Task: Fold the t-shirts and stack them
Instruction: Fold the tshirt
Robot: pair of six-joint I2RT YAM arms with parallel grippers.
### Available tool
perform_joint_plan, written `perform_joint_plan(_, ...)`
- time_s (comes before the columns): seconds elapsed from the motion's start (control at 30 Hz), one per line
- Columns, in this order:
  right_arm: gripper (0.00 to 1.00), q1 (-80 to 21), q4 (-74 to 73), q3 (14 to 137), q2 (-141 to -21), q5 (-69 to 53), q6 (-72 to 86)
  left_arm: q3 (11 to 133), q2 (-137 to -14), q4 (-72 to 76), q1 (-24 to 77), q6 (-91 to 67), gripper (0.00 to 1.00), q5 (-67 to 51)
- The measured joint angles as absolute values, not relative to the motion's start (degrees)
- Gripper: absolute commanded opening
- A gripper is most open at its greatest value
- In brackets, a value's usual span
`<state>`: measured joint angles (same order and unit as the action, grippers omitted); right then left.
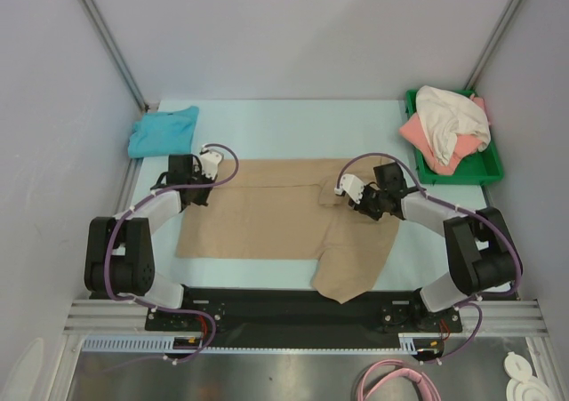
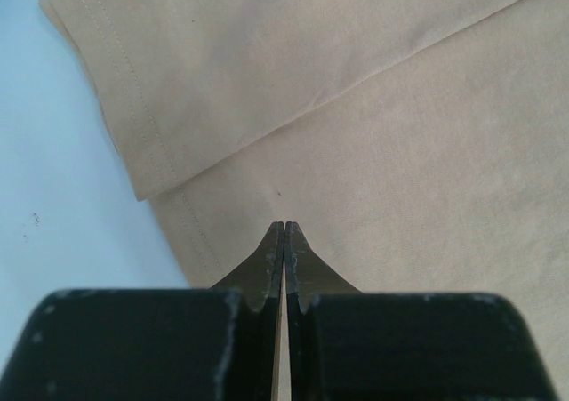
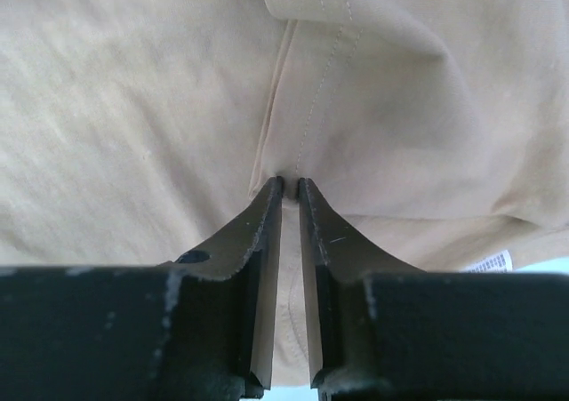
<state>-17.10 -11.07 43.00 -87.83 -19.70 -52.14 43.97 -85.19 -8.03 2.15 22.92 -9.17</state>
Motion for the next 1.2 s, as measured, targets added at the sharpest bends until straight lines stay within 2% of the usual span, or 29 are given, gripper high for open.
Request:
perform_joint_plan(0.33, 0.15, -15.9, -14.6, 43.0, -78.1, -20.0, -52.1, 44.0, -85.2, -8.0, 2.2, 22.9, 0.01, -9.2)
perform_joint_plan(0.8, 0.15, -14.2, -19.8, 41.1, -75.0, -20.0, -52.8, 44.0, -85.2, -8.0, 2.2, 22.9, 0.01, -9.1)
perform_joint_plan(0.87, 0.23, -14.0, -20.1, 41.1, -74.3, -20.0, -52.8, 44.0, -85.2, -8.0, 2.2, 22.9, 0.01, -9.1)
perform_joint_plan(0.9, 0.41, -13.8, -20.1, 41.1, -73.9, -20.0, -52.5, 44.1, -85.2, -8.1, 2.2, 22.9, 0.01, -9.1)
perform_joint_plan(0.97, 0.57, -13.3, -19.7, 41.1, -73.2, -20.2, -51.1, 44.6, -85.3, -8.4, 2.2, 22.9, 0.04, -9.0)
perform_joint_plan(1.03, 0.64, -12.3, -18.1, 41.2, -73.4, -20.5, -49.4, 46.7, -86.2, -9.4, 2.2, 22.9, 0.04, -9.0)
perform_joint_plan(1.1, 0.64, -11.0, -17.7, 42.9, -75.5, -20.7, -47.5, 50.8, -88.6, -11.5, 2.2, 22.9, 0.04, -9.2)
perform_joint_plan(1.2, 0.84, -7.5, -17.3, 50.2, -83.3, -22.4, -42.9, 58.8, -95.0, -12.9, 2.2, 22.3, 0.07, -9.2)
